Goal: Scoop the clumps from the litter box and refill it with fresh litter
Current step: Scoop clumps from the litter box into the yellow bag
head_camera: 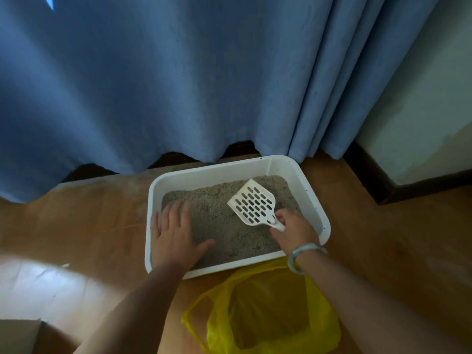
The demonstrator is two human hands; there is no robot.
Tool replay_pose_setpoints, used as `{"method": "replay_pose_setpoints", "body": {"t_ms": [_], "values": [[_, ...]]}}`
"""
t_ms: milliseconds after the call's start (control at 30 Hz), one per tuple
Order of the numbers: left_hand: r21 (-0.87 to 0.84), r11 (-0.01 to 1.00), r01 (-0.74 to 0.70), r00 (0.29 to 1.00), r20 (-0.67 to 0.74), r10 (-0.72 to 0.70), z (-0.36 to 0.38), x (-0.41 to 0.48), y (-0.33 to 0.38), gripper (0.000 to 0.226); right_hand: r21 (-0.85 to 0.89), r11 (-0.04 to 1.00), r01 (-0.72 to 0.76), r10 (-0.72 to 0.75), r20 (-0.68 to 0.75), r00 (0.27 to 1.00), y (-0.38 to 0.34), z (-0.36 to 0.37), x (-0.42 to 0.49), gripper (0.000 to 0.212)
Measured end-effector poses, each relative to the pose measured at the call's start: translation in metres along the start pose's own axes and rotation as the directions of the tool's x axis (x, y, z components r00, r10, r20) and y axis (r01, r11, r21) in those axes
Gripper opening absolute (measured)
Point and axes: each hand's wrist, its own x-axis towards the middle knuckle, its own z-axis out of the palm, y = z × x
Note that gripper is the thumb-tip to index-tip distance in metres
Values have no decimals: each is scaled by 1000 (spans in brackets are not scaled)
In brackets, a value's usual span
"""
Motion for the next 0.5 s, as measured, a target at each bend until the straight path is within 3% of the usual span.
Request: {"method": "replay_pose_setpoints", "body": {"t_ms": [133,267,500], "values": [[-23,988,151,988,48,-149,1,-22,-24,114,-117,991,63,-54,76,996,-25,-4,6,27],[-106,950,295,945,177,-274,9,-27,-36,119,-318,917,242,-185,200,962,-49,-7,12,25],[-311,890,335,936,222,-275,16,-23,-51,115,-436,800,411,-321,266,909,-47,11,45,31]]}}
